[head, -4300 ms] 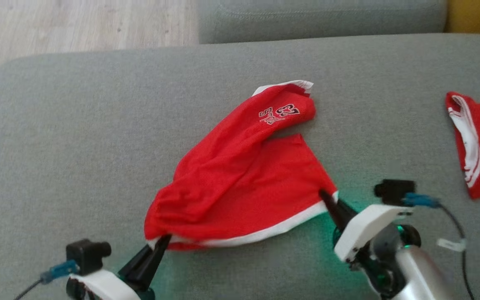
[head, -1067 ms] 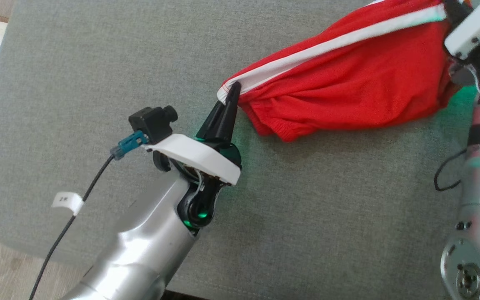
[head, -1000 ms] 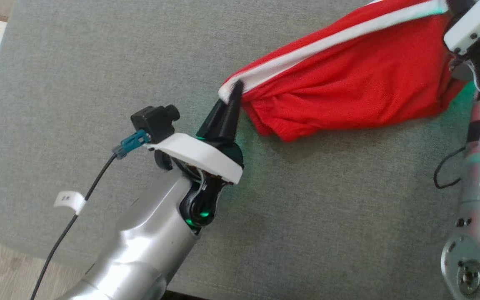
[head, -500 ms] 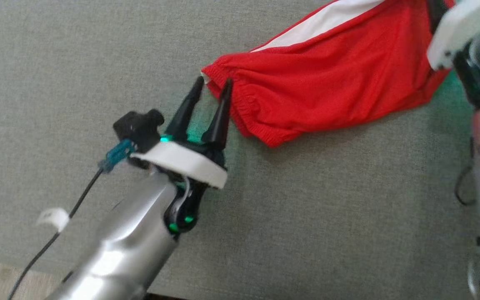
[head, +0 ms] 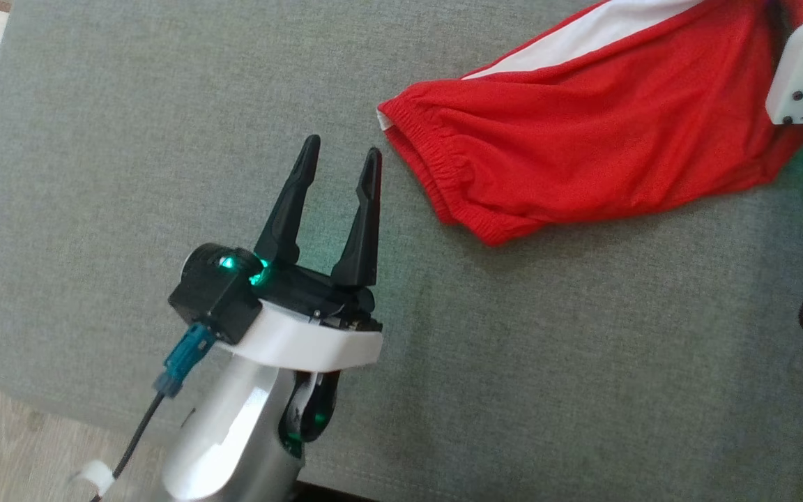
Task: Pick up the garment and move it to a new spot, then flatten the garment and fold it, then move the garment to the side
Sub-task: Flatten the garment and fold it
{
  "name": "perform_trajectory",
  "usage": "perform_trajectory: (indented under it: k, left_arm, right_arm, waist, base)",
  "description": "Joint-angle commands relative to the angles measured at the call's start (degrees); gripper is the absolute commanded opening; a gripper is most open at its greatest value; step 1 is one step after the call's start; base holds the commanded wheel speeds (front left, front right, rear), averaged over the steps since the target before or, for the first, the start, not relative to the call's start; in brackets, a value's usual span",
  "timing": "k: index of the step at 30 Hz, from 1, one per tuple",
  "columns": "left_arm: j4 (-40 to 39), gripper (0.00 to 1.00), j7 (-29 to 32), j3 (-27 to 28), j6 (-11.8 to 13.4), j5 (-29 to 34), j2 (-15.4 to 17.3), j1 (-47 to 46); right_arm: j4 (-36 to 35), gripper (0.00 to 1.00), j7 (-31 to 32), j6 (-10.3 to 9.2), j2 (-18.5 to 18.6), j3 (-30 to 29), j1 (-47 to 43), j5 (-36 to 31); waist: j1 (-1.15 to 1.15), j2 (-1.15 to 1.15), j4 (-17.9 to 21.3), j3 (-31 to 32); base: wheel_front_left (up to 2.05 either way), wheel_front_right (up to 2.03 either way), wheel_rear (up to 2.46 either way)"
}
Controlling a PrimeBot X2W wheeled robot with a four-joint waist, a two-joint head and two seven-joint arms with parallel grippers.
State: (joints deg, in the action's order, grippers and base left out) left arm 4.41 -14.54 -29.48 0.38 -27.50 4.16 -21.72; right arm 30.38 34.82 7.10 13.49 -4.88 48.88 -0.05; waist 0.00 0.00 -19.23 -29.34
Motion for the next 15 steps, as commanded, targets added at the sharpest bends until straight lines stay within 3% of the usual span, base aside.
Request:
perform_trajectory:
  k: [1, 2, 3, 4, 11, 15]
  left_arm:
    - [-1.9, 1.00, -0.4, 2.4, -0.7, 0.9, 0.3, 0.6]
    - [-2.0, 1.00, -0.4, 2.9, -1.3, 1.9, 0.1, 1.1]
    - [-2.1, 1.00, -0.4, 3.4, -1.8, 2.9, -0.1, 1.5]
    - [-2.0, 1.00, -0.4, 4.0, -2.3, 3.8, -0.3, 1.9]
    - [-1.1, 1.00, -0.5, 9.0, -5.3, 7.8, -0.8, 6.7]
    - [-1.2, 1.00, -0.5, 11.2, -6.5, 9.5, -0.6, 9.9]
  right_arm:
    - [0.2, 1.00, 1.9, 0.39, -1.3, 1.6, -1.3, 0.3]
    - [0.7, 1.00, 3.1, 0.39, -1.6, 1.7, -1.5, 1.4]
    - [1.1, 0.85, 4.2, 0.39, -2.0, 2.1, -1.6, 2.5]
    - [1.2, 0.00, 4.9, 0.39, -2.3, 2.7, -1.7, 3.7]
    - [-4.8, 0.00, 0.3, 0.39, -5.2, -1.8, -4.8, 8.6]
    - [-8.3, 0.00, 0.7, 0.39, -4.8, -6.6, -8.7, 10.0]
  waist:
    - [0.00, 0.00, -0.1, 0.1]
    - [0.00, 0.00, -0.1, 0.2]
    - [0.00, 0.00, 0.0, 0.3]
    - [0.00, 0.00, 0.3, 0.5]
    - [0.00, 0.00, 6.0, 4.7]
    - [0.00, 0.00, 8.5, 7.4]
  base:
    - [0.00, 0.00, 0.00]
    - [0.00, 0.00, 0.00]
    - [0.00, 0.00, 0.00]
    - [0.00, 0.00, 0.00]
    - [0.00, 0.00, 0.00]
    - [0.00, 0.00, 0.00]
